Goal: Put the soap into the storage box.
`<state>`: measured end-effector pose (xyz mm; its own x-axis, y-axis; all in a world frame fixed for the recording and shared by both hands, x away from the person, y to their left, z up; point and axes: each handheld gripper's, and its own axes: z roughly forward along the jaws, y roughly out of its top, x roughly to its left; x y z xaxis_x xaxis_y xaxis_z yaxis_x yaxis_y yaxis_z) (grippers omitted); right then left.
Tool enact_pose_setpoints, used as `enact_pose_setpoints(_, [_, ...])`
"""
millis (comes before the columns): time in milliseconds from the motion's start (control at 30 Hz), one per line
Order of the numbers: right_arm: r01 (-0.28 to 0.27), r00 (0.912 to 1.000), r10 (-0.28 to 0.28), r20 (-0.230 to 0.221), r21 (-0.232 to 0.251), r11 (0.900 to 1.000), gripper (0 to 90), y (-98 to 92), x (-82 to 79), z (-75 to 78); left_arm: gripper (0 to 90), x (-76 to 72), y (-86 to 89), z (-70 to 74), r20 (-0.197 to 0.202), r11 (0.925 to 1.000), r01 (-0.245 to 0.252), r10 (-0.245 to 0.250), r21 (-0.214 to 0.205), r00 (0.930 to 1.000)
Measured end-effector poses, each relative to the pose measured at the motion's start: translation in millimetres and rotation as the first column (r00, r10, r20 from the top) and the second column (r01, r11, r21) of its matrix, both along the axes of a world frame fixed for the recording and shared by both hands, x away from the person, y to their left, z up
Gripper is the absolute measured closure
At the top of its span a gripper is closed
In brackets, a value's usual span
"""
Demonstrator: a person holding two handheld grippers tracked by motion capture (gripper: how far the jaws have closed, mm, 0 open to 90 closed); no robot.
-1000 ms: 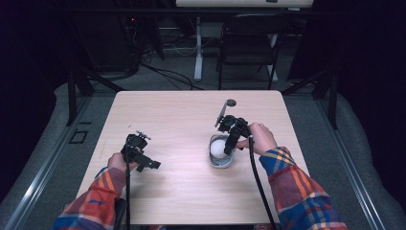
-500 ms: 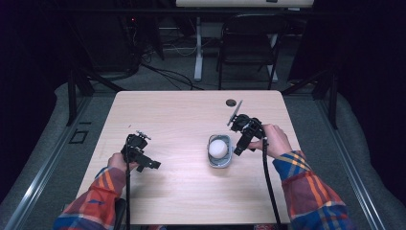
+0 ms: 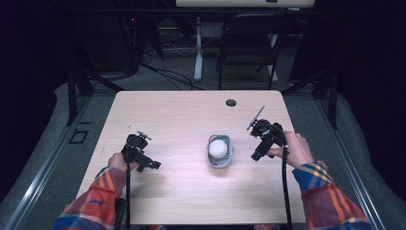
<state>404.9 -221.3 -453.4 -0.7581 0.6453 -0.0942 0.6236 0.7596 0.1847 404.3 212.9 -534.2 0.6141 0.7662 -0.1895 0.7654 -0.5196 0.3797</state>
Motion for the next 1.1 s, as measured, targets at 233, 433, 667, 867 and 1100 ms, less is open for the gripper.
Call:
enact_pose_setpoints(233, [0.043,0.9991,-0.043,-0.008,-0.011,0.9990,1.6,-25.6,-12.4,-12.0,2.1,0.2,-0.4,-0.4,-0.002,1.0000,0.001,-0.001,0.000,1.0000])
enact_pose_setpoints(433, [0.072,0.9973,-0.072,-0.014,-0.011,0.9973,0.9,-41.4,-23.6,-23.5,2.0,0.1,-0.5,-0.2,-0.001,1.0000,0.000,0.000,0.000,1.0000])
enact_pose_setpoints(667, [0.112,0.9936,-0.112,-0.016,-0.003,0.9937,0.0,-55.7,-36.1,-38.4,2.0,-0.4,-0.6,0.1,-0.002,1.0000,0.002,-0.002,0.000,1.0000])
enact_pose_setpoints(867, [0.130,0.9909,-0.130,-0.034,0.000,0.9915,0.0,-66.1,-41.8,-55.8,2.0,-0.1,-0.7,0.0,-0.004,1.0000,0.006,-0.006,0.000,1.0000])
enact_pose_setpoints(1100, [0.114,0.9900,-0.118,-0.077,-0.060,0.9917,0.0,-67.1,-42.6,-72.6,2.0,-0.5,-0.6,0.5,-0.002,1.0000,0.009,-0.009,-0.001,1.0000])
